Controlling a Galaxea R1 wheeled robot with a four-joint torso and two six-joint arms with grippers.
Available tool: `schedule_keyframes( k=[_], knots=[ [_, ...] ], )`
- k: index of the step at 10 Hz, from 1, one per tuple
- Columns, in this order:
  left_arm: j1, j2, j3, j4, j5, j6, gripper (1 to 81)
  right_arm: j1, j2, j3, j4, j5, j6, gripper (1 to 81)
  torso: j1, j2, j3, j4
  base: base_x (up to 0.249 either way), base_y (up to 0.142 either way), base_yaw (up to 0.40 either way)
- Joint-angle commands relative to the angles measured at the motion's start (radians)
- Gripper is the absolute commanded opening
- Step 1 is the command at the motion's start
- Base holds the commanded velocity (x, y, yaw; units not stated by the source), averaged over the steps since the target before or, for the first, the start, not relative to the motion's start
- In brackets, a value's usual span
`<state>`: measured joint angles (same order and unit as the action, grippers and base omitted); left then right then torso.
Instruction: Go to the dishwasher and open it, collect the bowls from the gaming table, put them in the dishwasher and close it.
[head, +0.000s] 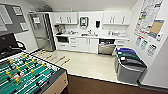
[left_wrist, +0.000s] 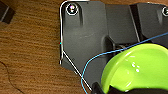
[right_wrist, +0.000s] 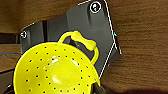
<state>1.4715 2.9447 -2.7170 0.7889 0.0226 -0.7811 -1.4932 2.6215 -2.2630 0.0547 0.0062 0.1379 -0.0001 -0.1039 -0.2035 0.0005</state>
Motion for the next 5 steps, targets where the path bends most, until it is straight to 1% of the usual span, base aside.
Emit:
schedule_keyframes(
  k=[1, 2, 5],
  knots=[
    [-0.039, -0.01, -0.003, 0.006, 0.05, 0.006, 1.0, 0.04, -0.028, 0.004, -0.007, -0.061, -0.004, 1.0, 0.0, 0.0, 0.0, 0.0, 0.18, 0.0, 0.0],
    [-0.039, -0.01, -0.003, 0.006, 0.05, 0.006, 1.0, 0.04, -0.028, 0.004, -0.007, -0.063, -0.004, 1.0, 0.0, 0.0, 0.0, 0.0, 0.179, 0.0, 0.0],
    [-0.039, -0.01, -0.003, 0.009, 0.051, 0.006, 1.0, 0.04, -0.028, 0.004, -0.007, -0.063, -0.004, 1.0, 0.0, 0.0, 0.0, 0.0, 0.179, -0.077, 0.0]
  ],
)
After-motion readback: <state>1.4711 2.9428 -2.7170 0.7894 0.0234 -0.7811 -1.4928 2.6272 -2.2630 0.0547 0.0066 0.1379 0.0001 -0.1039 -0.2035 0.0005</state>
